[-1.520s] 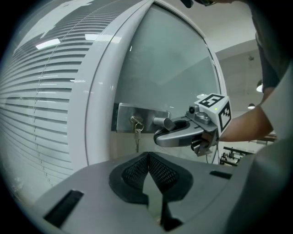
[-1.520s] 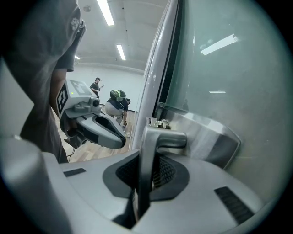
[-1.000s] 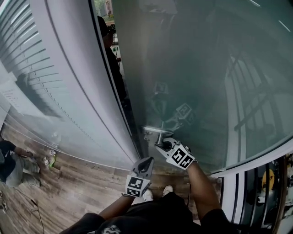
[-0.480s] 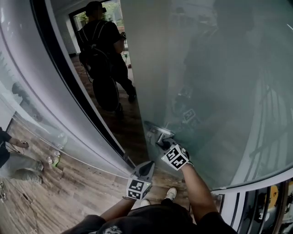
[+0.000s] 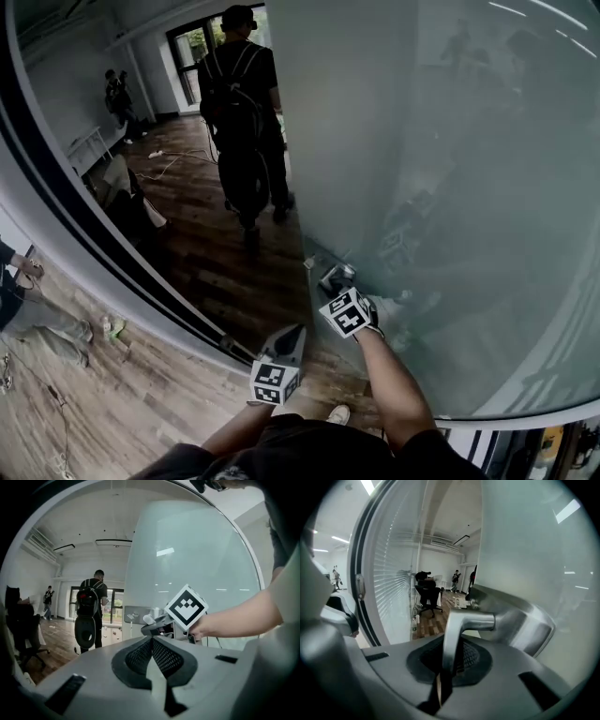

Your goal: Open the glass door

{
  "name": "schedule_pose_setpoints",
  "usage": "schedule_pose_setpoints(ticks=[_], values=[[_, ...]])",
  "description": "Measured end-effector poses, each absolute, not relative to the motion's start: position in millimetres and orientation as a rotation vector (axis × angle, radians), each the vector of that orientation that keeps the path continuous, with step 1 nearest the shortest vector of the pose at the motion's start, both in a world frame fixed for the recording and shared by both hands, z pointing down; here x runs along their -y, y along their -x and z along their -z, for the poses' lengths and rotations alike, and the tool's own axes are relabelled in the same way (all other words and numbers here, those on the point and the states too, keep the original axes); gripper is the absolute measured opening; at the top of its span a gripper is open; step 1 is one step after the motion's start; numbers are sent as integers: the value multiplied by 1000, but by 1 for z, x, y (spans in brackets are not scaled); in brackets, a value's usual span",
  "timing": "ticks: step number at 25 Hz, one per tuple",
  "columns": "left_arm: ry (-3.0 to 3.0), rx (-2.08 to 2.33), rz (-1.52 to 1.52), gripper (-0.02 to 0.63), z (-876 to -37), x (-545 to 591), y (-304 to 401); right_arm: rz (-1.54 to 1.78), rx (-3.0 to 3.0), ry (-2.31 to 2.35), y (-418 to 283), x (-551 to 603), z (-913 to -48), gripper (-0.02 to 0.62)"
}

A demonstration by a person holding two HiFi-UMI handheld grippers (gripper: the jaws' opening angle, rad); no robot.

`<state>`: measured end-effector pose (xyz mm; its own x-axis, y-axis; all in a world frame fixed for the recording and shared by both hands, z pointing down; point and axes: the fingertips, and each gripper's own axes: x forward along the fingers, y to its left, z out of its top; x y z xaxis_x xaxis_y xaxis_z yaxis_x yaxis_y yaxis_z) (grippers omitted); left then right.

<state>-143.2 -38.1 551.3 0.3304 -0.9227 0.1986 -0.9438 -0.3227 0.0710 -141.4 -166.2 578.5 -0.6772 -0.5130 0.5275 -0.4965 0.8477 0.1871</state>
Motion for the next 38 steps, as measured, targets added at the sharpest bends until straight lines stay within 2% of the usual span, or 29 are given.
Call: schedule_pose_setpoints(ticks=[5, 10, 14, 23, 29, 38], values=[[-2398, 1739, -193, 6, -548, 75, 113, -4, 2425, -789, 104, 220, -583, 18], [-2387, 1710, -218, 6, -589, 97, 113, -65, 2416, -827, 94, 261, -614, 18], [-2398, 1680, -206, 6, -585, 121, 100, -67, 2403, -886, 72, 296, -602, 18], [-2434, 1612, -190, 6, -605, 227, 80, -149, 2370, -998, 20, 397, -619, 18], [-2479, 1514, -178, 6, -578, 298, 48, -192, 2335, -1087, -33, 453, -596, 18], [-2521, 1453, -172, 6, -583, 390, 36, -240, 2273, -1221, -109, 532, -603, 17]])
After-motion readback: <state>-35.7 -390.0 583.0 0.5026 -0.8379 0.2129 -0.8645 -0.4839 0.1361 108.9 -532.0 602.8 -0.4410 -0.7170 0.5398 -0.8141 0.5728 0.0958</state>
